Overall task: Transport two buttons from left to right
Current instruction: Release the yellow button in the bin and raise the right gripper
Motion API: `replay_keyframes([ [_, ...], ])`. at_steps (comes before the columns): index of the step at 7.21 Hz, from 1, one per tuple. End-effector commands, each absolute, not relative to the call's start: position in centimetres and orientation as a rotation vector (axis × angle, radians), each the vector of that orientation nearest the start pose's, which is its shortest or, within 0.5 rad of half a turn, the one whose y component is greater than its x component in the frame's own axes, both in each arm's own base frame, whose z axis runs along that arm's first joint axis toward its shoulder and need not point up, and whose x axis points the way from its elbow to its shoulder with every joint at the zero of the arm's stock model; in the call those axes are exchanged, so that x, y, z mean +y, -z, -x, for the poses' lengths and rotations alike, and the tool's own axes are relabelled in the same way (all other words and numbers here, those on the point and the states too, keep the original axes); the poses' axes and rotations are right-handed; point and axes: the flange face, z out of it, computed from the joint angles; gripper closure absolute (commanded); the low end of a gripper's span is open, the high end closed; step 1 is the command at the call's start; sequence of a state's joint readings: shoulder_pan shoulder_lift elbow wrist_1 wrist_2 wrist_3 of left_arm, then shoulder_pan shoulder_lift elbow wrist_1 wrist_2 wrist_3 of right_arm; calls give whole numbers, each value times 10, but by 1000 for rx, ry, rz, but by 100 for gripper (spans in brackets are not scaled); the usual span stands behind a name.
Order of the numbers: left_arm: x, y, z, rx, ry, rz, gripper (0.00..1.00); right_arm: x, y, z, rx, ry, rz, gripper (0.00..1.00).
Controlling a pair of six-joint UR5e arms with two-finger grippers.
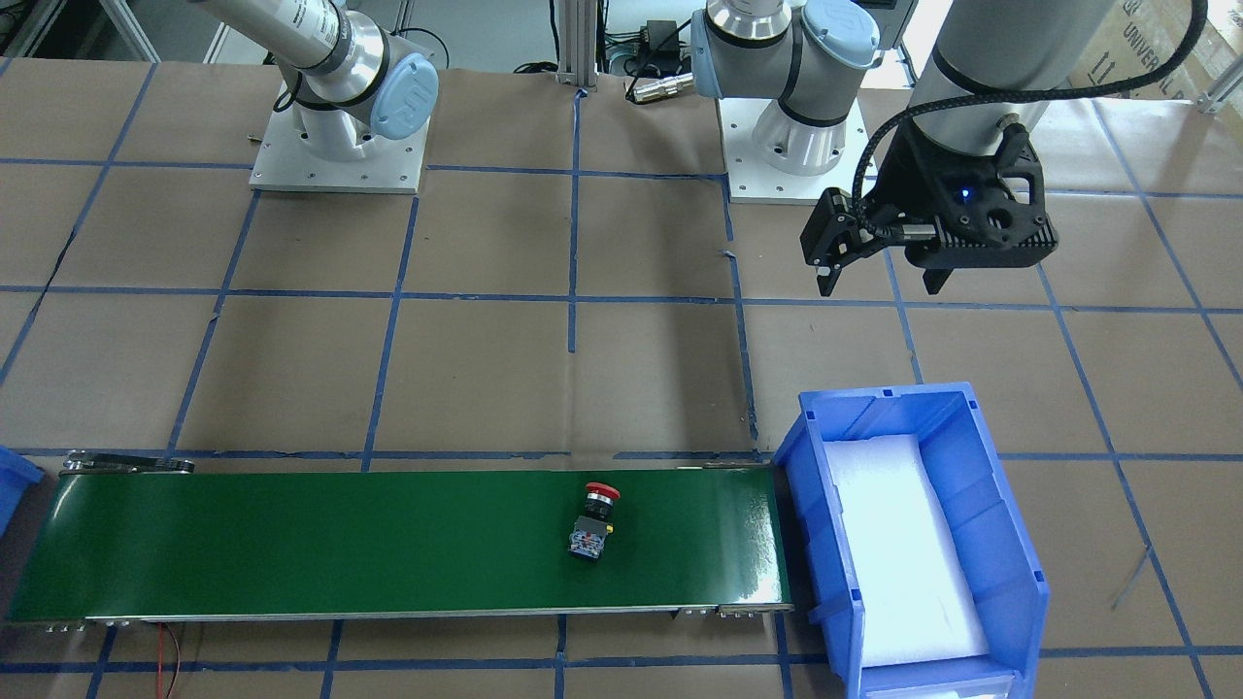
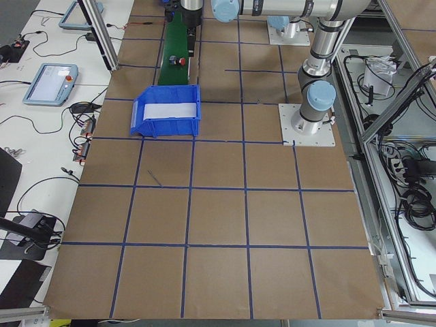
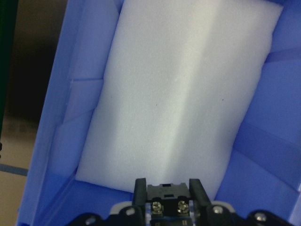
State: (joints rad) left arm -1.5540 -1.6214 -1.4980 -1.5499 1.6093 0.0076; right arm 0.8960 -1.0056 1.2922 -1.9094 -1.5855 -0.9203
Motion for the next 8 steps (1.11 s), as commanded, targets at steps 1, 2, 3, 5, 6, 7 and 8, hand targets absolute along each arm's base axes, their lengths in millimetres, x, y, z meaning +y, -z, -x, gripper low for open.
replay_keyframes([
  [1, -509, -500, 123, 3107, 52, 1, 0, -642, -303, 340, 3155, 60, 396, 91],
  [2, -510, -506, 120, 3102, 75, 13, 0, -643, -300, 341, 3159, 67, 397, 91],
  [3, -510, -510, 120, 3092, 87, 14, 0, -644, -300, 342, 3158, 68, 395, 91],
  [5, -502, -533, 128, 3113, 146, 87, 0, -648, -303, 342, 3170, 89, 401, 91],
  [6, -492, -532, 126, 3105, 144, 105, 0, -656, -300, 343, 3171, 97, 408, 91],
  [7, -491, -527, 122, 3098, 123, 114, 0, -667, -302, 341, 3178, 115, 427, 91],
  [8, -489, -527, 123, 3108, 122, 95, 0, -676, -295, 339, 3155, 152, 439, 91],
])
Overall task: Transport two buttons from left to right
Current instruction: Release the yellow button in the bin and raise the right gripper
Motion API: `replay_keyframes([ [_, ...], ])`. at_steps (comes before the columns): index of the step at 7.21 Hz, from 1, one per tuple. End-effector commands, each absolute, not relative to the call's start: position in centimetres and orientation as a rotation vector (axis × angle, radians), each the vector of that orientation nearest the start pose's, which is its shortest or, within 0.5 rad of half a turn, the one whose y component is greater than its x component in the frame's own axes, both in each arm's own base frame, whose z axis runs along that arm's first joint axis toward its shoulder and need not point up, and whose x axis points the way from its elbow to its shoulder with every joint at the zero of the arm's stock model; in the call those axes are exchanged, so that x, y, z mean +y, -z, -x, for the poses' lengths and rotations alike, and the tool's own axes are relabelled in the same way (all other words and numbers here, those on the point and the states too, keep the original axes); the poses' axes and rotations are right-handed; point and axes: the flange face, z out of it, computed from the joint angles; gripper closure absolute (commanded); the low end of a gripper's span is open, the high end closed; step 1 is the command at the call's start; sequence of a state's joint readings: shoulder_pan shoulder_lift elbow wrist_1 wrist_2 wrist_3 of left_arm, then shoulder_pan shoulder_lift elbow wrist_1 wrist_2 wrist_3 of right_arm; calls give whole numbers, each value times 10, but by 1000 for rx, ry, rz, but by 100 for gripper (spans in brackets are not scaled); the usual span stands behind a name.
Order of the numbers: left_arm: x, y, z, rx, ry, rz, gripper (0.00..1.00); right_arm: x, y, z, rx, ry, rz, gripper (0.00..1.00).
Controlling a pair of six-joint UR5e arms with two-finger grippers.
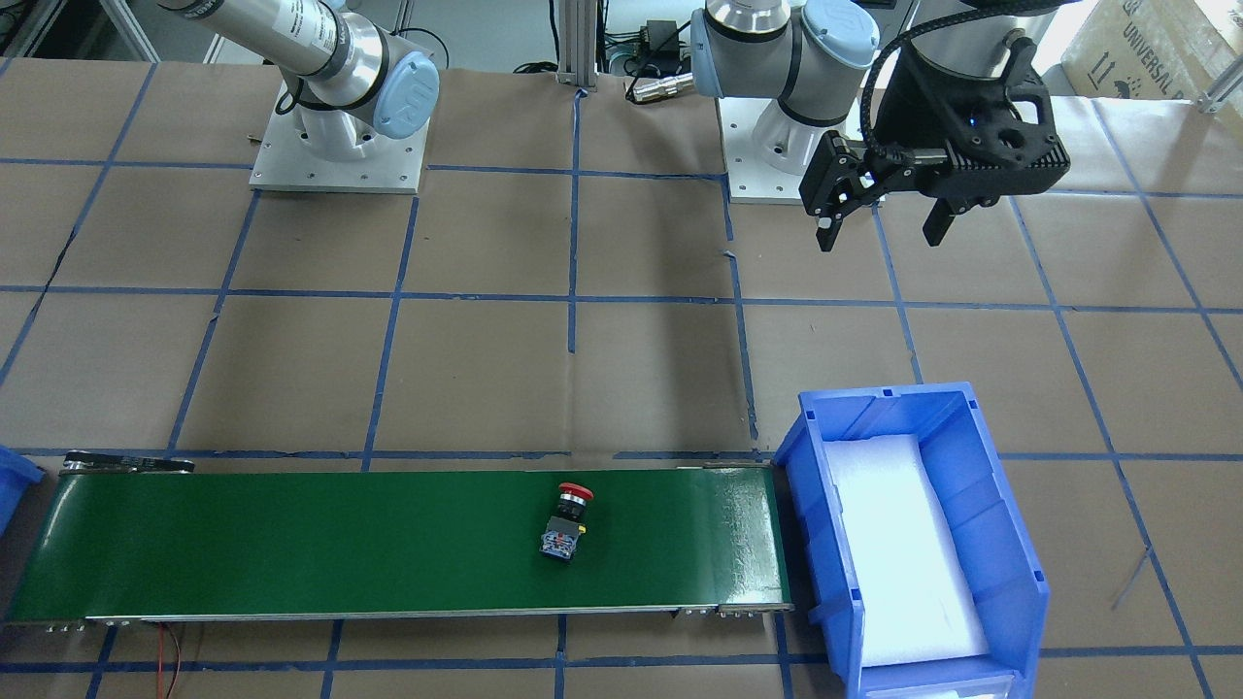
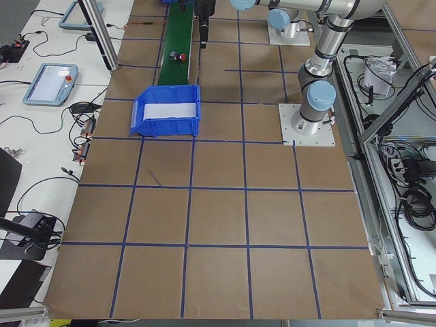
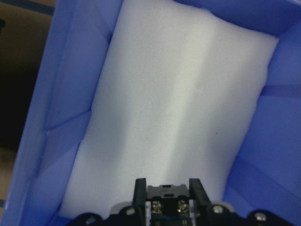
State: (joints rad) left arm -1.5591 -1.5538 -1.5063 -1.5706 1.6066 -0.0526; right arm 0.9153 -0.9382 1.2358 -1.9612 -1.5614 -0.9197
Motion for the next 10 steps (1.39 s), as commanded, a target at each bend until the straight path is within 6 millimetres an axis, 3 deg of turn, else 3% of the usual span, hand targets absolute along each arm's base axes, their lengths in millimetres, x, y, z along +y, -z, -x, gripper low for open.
replay_keyframes([
  [1, -494, -524, 125, 3107, 123, 90, 0, -679, -288, 341, 3166, 184, 441, 91],
  [5, -493, -531, 125, 3108, 134, 93, 0, -689, -241, 344, 3145, 159, 445, 91],
  [8, -488, -531, 128, 3111, 108, 78, 0, -686, -226, 342, 3129, 129, 437, 86],
  [9, -489, -530, 127, 3108, 104, 80, 0, -686, -224, 341, 3125, 129, 434, 50],
  [10, -489, -527, 127, 3108, 94, 80, 0, -687, -226, 339, 3110, 151, 436, 32],
])
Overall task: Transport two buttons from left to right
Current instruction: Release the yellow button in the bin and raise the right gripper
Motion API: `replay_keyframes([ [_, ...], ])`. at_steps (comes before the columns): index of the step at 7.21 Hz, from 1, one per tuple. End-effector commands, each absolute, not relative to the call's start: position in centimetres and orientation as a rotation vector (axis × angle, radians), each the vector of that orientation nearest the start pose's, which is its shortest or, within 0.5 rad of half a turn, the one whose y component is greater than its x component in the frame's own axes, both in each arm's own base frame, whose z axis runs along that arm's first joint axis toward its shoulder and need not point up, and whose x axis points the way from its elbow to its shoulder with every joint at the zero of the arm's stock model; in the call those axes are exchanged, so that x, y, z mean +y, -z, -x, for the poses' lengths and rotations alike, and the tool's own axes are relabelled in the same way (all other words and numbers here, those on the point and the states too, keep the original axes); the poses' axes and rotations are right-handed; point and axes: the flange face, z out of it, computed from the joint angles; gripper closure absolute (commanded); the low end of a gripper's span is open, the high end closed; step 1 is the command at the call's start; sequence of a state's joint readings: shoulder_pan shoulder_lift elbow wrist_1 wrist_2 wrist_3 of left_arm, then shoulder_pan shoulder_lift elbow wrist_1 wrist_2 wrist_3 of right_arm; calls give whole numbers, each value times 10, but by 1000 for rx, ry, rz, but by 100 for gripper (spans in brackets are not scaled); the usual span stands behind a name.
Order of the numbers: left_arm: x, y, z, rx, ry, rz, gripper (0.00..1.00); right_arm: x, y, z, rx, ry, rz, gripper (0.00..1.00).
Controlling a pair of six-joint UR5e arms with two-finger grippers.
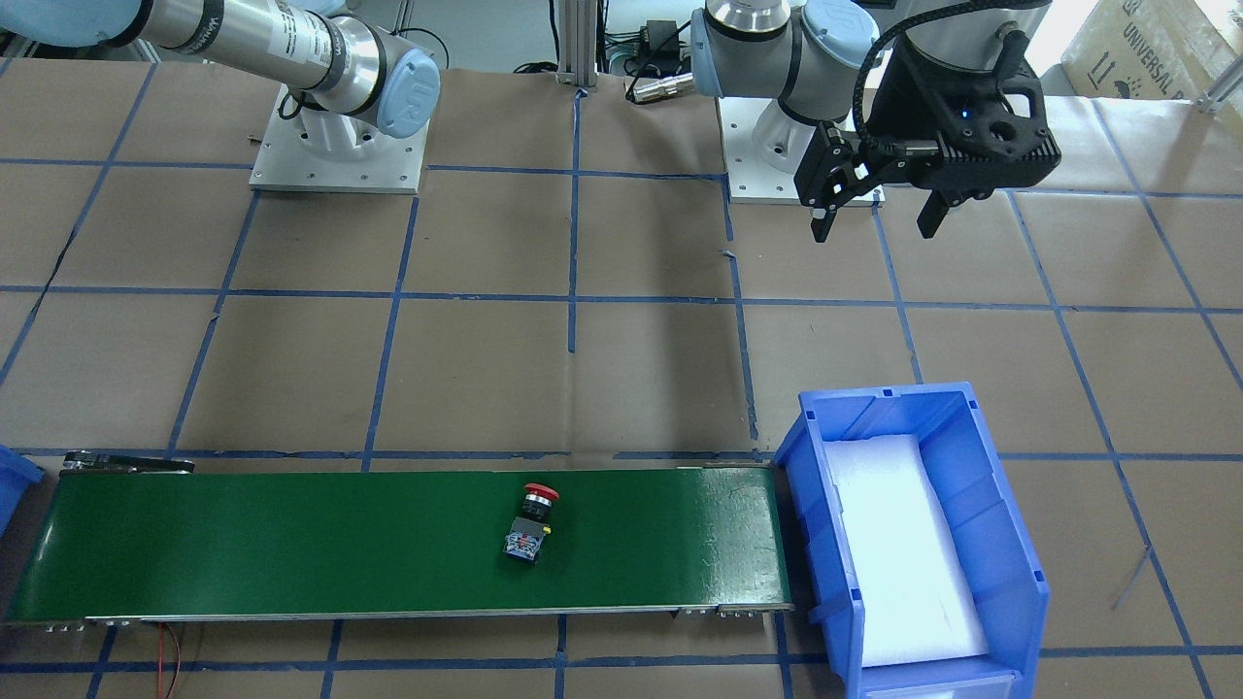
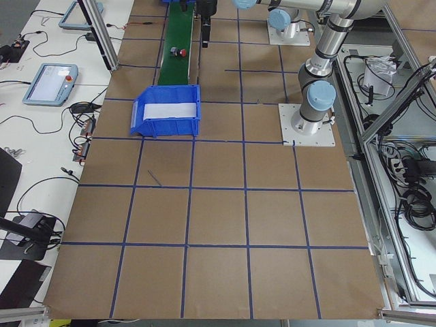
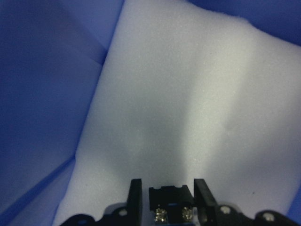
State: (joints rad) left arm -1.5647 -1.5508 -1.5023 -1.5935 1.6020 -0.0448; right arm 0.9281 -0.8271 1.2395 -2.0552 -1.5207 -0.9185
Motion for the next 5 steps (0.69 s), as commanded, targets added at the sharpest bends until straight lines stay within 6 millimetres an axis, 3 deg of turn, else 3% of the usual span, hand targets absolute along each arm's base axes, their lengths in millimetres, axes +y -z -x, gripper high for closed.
replay_keyframes([
  [1, -490, -528, 126, 3106, 99, 83, 0, -687, -229, 340, 3113, 157, 436, 31],
  [3, -491, -530, 126, 3105, 103, 83, 0, -687, -261, 339, 3130, 197, 446, 31],
  [5, -496, -530, 123, 3106, 106, 92, 0, -671, -314, 327, 3125, 192, 450, 31],
])
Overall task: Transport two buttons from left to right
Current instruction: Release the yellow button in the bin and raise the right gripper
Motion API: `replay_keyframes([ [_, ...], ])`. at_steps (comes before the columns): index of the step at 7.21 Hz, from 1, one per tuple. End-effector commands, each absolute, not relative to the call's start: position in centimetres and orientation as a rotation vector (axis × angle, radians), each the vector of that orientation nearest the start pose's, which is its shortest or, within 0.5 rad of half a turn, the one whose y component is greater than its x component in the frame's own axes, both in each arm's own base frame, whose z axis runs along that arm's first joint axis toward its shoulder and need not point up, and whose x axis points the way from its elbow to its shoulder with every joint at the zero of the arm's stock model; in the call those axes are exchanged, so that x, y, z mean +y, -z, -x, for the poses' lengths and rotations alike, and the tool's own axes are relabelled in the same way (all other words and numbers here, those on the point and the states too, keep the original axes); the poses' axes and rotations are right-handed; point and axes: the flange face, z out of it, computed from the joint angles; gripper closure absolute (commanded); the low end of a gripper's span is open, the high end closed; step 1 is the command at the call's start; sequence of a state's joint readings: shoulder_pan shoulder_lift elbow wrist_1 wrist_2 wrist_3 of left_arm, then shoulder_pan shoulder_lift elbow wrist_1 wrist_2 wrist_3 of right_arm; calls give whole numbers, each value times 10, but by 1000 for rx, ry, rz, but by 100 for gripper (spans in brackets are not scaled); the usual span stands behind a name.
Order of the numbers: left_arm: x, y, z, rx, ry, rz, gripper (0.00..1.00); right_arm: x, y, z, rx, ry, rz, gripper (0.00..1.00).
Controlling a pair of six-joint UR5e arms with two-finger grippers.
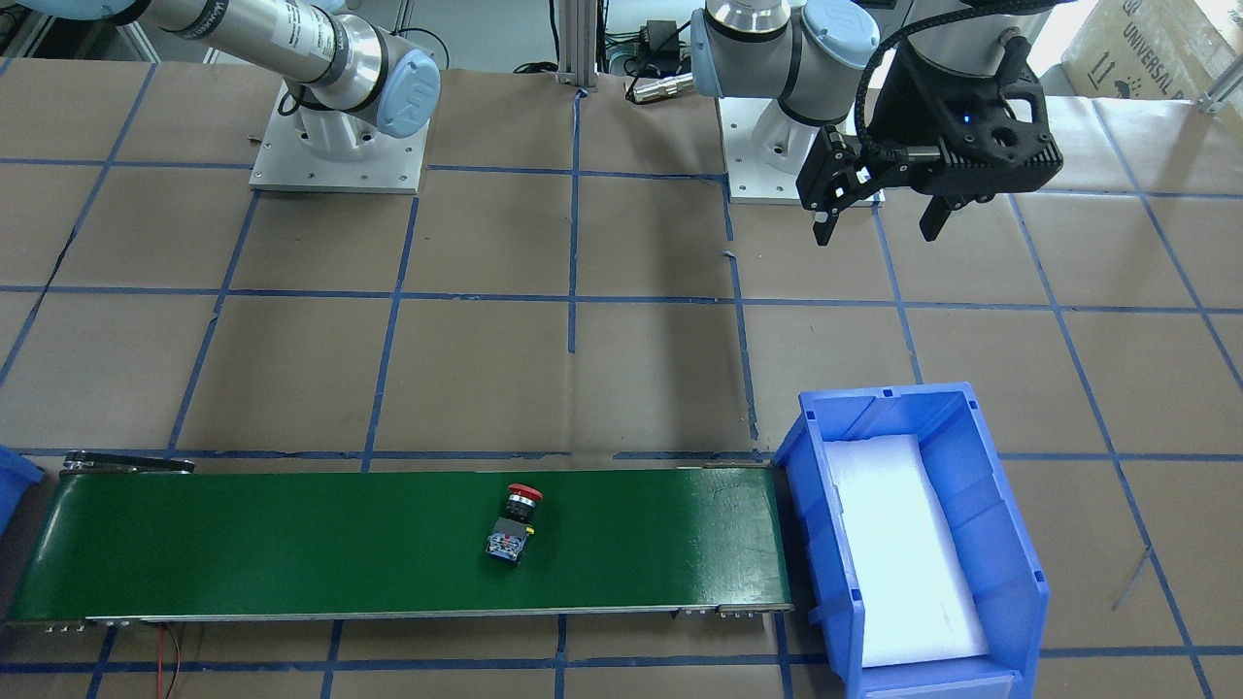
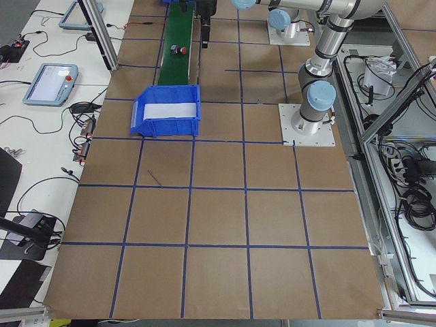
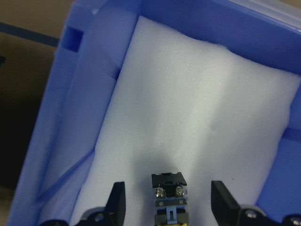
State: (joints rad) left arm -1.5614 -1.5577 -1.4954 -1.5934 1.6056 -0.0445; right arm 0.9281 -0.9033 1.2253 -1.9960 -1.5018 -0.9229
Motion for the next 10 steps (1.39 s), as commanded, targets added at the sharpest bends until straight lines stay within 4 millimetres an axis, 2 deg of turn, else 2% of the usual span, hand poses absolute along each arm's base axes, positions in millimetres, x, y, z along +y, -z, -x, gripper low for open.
replay_keyframes([
  [1, -495, -530, 122, 3104, 106, 95, 0, -660, -346, 317, 3125, 195, 450, 31],
  [2, -496, -528, 123, 3106, 101, 92, 0, -660, -366, 286, 3071, 247, 487, 31],
  [3, -496, -528, 123, 3104, 101, 92, 0, -673, -382, 223, 3044, 273, 585, 31],
  [4, -496, -528, 123, 3103, 101, 92, 0, -680, -388, 160, 3036, 266, 535, 31],
  [5, -497, -528, 122, 3103, 101, 95, 0, -680, -391, 111, 3034, 252, 441, 31],
  [6, -497, -527, 122, 3103, 98, 95, 0, -674, -390, 63, 3030, 224, 327, 31],
  [7, -497, -527, 121, 3103, 96, 97, 0, -669, -383, 24, 3023, 189, 205, 31],
  [10, -497, -527, 122, 3104, 96, 95, 0, -656, -361, -77, 3014, 72, -136, 29],
])
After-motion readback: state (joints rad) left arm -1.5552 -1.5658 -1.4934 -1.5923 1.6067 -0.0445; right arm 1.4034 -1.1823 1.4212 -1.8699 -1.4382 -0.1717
